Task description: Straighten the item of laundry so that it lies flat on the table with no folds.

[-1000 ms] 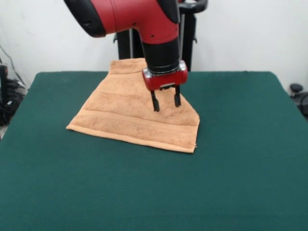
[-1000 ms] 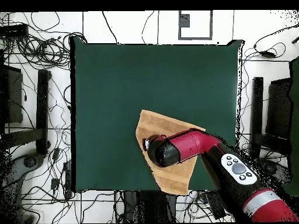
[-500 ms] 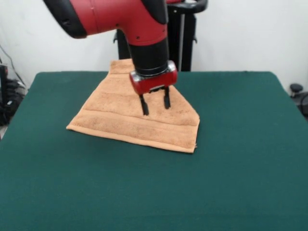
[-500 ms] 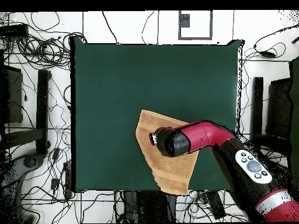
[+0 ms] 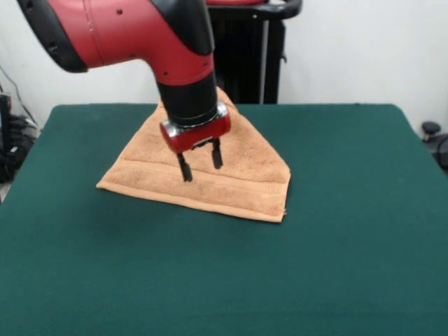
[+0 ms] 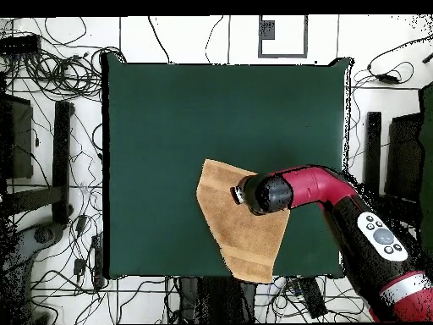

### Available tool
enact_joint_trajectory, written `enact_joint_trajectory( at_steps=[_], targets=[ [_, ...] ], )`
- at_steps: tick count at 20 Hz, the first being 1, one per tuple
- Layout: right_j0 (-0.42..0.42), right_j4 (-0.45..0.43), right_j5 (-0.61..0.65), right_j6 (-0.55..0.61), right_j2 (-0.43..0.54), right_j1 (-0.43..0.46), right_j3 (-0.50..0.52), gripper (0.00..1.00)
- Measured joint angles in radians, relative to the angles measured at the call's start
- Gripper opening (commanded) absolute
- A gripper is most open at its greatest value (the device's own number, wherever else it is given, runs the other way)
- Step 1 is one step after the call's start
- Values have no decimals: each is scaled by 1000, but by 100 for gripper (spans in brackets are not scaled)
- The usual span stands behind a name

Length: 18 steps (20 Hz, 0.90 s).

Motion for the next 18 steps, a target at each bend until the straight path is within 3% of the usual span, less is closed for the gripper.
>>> enact_joint_trajectory(
  at_steps=[10, 18],
  targets=[
    [-1, 6, 110, -118, 20, -1, -70, 100],
    [-4, 16, 143, -156, 45, -81, -72, 100]
  ],
)
